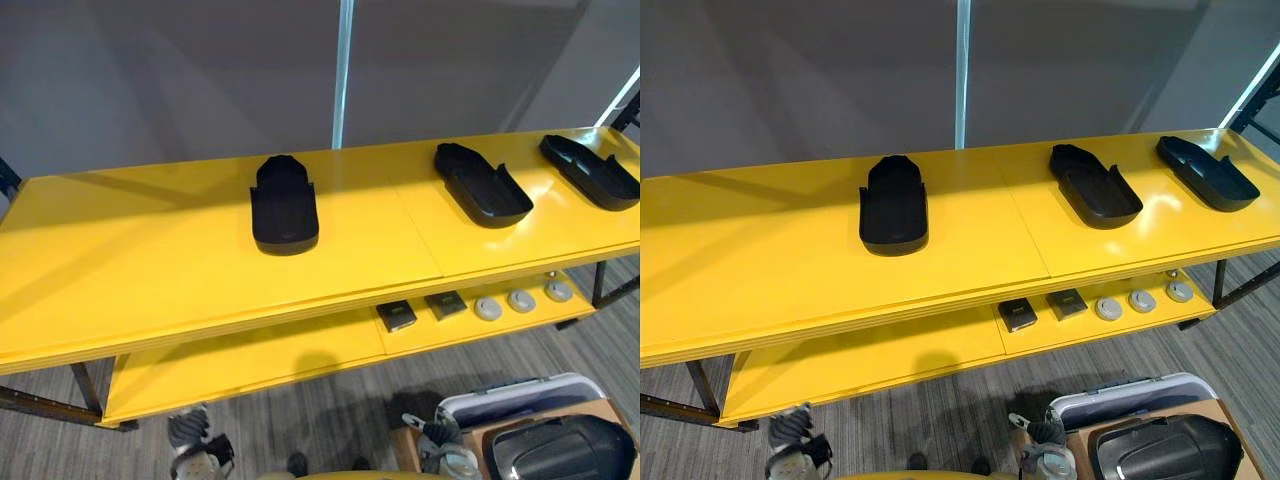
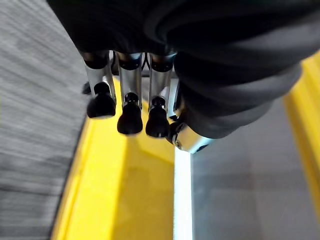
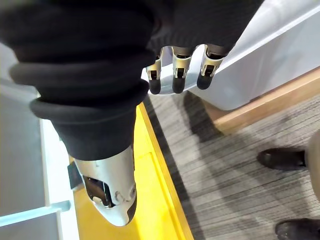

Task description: Walk over and take plastic housings, then place them on the shelf

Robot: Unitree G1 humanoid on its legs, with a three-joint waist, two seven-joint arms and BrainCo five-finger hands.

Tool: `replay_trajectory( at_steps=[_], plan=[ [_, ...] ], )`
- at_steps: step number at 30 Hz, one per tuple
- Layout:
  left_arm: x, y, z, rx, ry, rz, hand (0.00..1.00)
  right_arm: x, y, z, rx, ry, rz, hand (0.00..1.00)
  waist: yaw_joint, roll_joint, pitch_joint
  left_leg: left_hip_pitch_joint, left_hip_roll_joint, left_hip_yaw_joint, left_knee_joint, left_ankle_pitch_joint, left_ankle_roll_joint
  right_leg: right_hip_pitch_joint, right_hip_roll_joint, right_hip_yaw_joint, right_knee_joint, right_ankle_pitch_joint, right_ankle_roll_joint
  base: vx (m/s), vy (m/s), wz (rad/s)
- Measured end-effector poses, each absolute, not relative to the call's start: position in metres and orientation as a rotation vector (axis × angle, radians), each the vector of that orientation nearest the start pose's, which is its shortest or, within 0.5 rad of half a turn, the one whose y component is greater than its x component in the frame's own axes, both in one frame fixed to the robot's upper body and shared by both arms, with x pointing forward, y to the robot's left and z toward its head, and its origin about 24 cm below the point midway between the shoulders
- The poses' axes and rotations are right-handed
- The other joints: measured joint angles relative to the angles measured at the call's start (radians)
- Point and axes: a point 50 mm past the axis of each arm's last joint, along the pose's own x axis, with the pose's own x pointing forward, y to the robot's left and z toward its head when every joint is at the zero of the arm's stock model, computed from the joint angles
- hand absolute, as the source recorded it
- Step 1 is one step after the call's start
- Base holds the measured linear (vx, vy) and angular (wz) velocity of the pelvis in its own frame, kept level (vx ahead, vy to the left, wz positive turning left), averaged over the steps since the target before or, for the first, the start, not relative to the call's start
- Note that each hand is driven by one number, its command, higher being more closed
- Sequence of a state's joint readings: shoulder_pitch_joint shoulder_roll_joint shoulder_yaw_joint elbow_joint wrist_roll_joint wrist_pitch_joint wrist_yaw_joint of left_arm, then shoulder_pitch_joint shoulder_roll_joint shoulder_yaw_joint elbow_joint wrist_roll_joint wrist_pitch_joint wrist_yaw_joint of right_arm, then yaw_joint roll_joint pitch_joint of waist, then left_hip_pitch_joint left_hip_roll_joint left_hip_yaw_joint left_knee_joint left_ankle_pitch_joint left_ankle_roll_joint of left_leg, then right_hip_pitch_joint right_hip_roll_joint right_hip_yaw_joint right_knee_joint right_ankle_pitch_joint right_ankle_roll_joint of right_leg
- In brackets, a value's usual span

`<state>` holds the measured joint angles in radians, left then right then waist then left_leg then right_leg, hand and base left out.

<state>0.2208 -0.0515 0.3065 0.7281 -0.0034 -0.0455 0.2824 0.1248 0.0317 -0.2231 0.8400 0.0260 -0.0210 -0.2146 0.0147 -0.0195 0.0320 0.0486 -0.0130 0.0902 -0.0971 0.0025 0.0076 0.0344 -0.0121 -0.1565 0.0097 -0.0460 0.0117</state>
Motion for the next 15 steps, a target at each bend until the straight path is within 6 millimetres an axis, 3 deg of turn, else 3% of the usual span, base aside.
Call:
replay_trajectory(
  at_steps=[6,15],
  plan=[
    [0.087,0.207,-0.148,0.11,0.992,0.495,0.0,0.106,-0.195,-0.15,0.06,0.994,-0.49,0.0,-0.003,0.021,0.001,0.026,0.004,0.023,0.001,-0.002,-0.004,0.014,0.007,0.029,-0.001,-0.003,-0.002,0.02,-0.011,-0.13],
    [0.082,0.212,-0.152,0.194,1.045,0.421,0.0,0.103,-0.199,-0.154,0.017,1.033,-0.472,0.0,-0.022,0.017,0.004,0.037,0.006,0.04,0.001,-0.004,-0.007,0.01,0.013,0.054,-0.004,0.0,-0.006,-0.01,-0.015,-0.08]
  ],
)
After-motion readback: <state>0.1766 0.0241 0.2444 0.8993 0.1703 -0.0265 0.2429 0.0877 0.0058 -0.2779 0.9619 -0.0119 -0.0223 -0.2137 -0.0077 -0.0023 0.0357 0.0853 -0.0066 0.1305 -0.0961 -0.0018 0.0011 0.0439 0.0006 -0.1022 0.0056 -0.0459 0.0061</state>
